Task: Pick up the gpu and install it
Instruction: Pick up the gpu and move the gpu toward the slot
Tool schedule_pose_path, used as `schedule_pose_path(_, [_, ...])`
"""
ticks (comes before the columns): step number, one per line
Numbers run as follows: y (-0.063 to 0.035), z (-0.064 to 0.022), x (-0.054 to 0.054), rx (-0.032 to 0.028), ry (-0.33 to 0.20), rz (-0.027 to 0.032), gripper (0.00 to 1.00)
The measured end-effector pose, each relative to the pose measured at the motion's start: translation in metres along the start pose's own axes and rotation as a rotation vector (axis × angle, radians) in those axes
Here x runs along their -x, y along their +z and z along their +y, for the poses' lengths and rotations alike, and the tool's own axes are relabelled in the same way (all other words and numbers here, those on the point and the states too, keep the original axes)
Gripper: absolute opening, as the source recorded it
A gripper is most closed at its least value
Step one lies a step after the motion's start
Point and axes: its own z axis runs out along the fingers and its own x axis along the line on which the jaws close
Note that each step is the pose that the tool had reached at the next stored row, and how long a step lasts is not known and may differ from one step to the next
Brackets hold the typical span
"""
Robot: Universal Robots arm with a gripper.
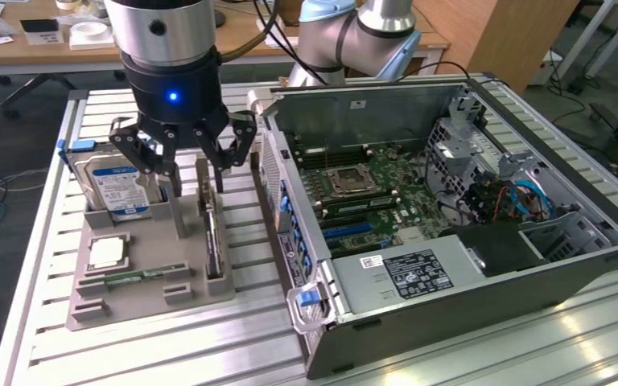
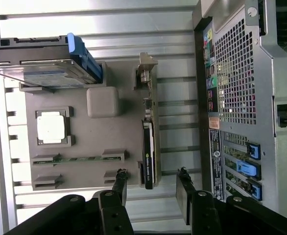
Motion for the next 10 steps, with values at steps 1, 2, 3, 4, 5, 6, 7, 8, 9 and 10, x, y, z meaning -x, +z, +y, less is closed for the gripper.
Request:
schedule_pose_path(1, [0.0001,0.0,0.0,0.0001,0.0,-0.0001,0.53])
schedule_pose_path(2, [0.0002,0.0,0.0001,0.0002,0.0,-0.0002,0.53])
schedule_pose_path(3, [0.0001,0.0,0.0,0.0002,0.0,-0.0002,0.53])
schedule_pose_path(4, [0.0001,0.0,0.0,0.0002,0.0,-0.0002,0.53])
schedule_pose_path(5, [0.0002,0.0,0.0,0.0002,0.0,-0.0002,0.53])
schedule_pose_path(6, [0.0004,0.0,0.0,0.0002,0.0,-0.0003,0.53])
schedule_pose_path(7, [0.001,0.0,0.0001,0.0005,0.0,-0.0004,0.53])
schedule_pose_path(8, [0.0015,0.0,0.0,0.0004,0.0,-0.0003,0.53])
schedule_pose_path(9, [0.002,-0.0001,0.0,0.0003,0.0,-0.0002,0.53])
schedule_pose_path(10, [0.0028,-0.0001,0.0,0.0003,0.0,-0.0002,0.53])
